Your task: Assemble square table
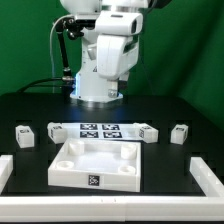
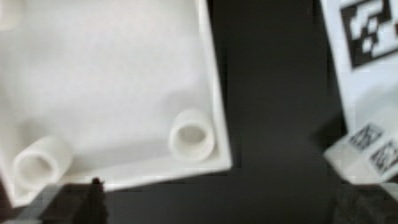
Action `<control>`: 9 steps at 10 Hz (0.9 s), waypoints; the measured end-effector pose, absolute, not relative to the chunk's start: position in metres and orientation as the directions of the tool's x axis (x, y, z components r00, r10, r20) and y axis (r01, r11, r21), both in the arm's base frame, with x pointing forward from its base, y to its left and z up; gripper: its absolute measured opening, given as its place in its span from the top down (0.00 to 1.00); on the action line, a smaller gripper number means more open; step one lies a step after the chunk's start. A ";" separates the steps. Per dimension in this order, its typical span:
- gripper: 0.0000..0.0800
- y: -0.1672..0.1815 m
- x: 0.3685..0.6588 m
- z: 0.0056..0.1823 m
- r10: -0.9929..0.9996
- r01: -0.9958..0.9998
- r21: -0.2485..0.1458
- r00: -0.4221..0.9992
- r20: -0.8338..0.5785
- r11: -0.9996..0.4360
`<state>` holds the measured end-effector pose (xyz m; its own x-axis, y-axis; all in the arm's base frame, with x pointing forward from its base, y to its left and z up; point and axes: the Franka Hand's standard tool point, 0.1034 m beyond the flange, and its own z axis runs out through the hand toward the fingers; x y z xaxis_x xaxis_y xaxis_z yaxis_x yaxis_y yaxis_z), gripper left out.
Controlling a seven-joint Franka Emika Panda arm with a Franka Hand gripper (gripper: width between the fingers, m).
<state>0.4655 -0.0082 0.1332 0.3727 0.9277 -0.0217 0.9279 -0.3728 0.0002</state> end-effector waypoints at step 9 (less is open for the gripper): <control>0.19 -0.021 0.460 0.062 0.964 0.961 0.069 0.266 0.017 -0.267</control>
Offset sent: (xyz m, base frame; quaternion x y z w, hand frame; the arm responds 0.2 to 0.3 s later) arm -0.0044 -0.0115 -0.0360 -0.1604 0.0570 -0.2111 0.9625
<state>0.4600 -0.0207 0.0625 0.2664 0.9637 0.0169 0.9612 -0.2669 0.0692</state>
